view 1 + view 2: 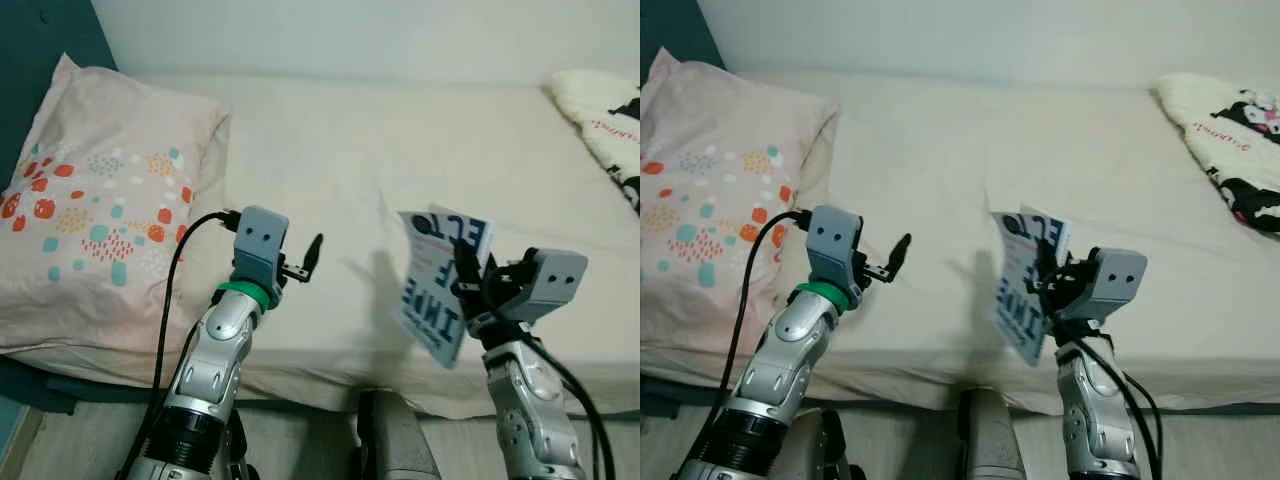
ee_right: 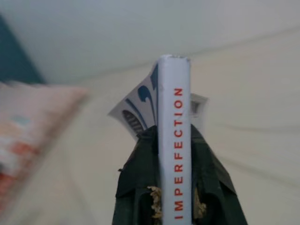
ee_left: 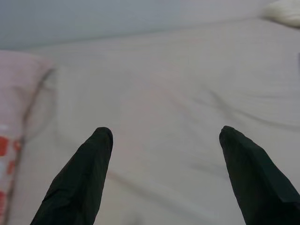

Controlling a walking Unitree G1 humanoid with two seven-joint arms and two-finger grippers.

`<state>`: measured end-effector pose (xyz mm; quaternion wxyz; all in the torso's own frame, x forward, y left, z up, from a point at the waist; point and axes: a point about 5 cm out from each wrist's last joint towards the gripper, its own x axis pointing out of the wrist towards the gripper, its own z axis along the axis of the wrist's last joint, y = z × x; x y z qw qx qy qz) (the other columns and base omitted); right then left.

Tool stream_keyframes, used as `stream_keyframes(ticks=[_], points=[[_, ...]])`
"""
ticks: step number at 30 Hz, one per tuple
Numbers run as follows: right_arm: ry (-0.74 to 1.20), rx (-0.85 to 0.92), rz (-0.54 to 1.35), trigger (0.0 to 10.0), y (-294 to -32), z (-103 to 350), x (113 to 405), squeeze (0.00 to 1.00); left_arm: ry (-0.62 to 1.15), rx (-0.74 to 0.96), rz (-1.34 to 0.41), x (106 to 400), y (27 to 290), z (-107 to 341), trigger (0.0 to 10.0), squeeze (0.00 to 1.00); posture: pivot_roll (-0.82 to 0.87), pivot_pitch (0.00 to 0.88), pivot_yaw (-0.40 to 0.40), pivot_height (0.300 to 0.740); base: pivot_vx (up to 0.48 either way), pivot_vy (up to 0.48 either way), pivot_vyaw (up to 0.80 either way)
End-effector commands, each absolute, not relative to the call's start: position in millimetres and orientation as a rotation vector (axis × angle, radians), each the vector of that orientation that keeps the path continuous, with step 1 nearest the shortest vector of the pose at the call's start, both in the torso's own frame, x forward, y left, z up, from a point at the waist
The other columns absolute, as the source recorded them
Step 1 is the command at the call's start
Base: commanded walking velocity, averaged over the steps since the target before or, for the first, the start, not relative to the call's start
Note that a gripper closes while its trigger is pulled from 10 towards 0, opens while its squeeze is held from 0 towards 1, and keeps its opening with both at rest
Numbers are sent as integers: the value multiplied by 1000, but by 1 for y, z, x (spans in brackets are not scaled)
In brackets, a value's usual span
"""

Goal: Clean up the room

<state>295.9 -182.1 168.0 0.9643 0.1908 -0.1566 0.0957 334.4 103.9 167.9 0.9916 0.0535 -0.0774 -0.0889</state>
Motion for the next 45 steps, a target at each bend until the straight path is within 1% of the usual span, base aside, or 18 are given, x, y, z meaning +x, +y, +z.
stream_keyframes(ticks=[1, 4, 6, 10, 11, 13, 17, 24, 30, 31, 32, 33, 34, 36, 37, 40, 42, 45], points=[[-377, 567, 325, 10000, -174, 185, 302, 0, -160, 133, -99, 337, 112, 169, 10000, 0, -79, 173, 11, 612, 0, 0, 0], [-384, 630, 372, 10000, -171, 189, 307, 0, -170, 137, -76, 338, 115, 172, 10000, 0, -79, 173, 11, 612, 0, 0, 0], [-345, 770, 472, 10000, -159, 190, 329, 0, -208, 134, -21, 336, 124, 182, 10000, 0, -15, 204, -14, 612, 0, 0, 0], [-245, 927, 594, 10000, -136, 182, 355, 0, -312, 134, 97, 325, 143, 205, 10000, 0, 50, 239, -46, 612, 0, 0, 0], [-245, 927, 594, 10000, -136, 182, 355, 0, -312, 134, 97, 325, 143, 205, 10000, 0, 50, 239, -46, 612, 0, 0, 0], [-211, 1080, 665, 10000, -123, 180, 366, 0, -377, 170, 176, 315, 152, 219, 10000, 0, 106, 267, -63, 612, 0, 0, 0], [-237, 1239, 702, 10000, -116, 182, 375, 0, -423, 186, 233, 305, 158, 233, 10000, 0, 186, 301, -60, 612, 0, 0, 0], [-291, 1238, 737, 10000, -106, 204, 390, 0, -414, 186, 188, 296, 154, 235, 10000, 0, 232, 315, -50, 612, 0, 0, 0], [-291, 1238, 737, 10000, -106, 204, 390, 0, -414, 186, 188, 296, 154, 235, 10000, 0, 232, 315, -50, 612, 0, 0, 0], [-273, 1217, 723, 10000, -104, 207, 394, 0, -405, 186, 162, 294, 150, 233, 10000, 0, 241, 319, -56, 612, 0, 0, 0], [-48, 1187, 562, 10000, -101, 164, 389, 0, -384, 182, 119, 290, 142, 228, 10000, 0, 260, 342, -72, 612, 0, 0, 0], [-48, 1187, 562, 10000, -101, 164, 389, 0, -384, 182, 119, 290, 142, 228, 10000, 0, 260, 342, -72, 612, 0, 0, 0], [117, 1155, 440, 10000, -100, 130, 380, 0, -369, 178, 92, 286, 138, 225, 10000, 0, 260, 342, -72, 612, 0, 0, 0], [117, 1155, 440, 10000, -100, 130, 380, 0, -369, 178, 92, 286, 138, 225, 10000, 0, 260, 342, -72, 612, 0, 0, 0], [233, 1130, 325, 10000, -102, 104, 372, 0, -360, 175, 72, 284, 134, 223, 10000, 0, 260, 342, -72, 612, 0, 0, 0], [295, 1096, 240, 10000, -108, 86, 365, 0, -356, 175, 61, 283, 133, 223, 10000, 0, 260, 342, -72, 612, 0, 0, 0], [356, 1063, 112, 10000, -126, 68, 357, 0, -357, 175, 51, 284, 132, 225, 10000, 0, 254, 330, -58, 612, 0, 0, 0], [406, 1006, 55, 10000, -136, 57, 351, 0, -350, 176, 47, 284, 132, 226, 10000, 0, 245, 331, -55, 612, 0, 0, 0]])
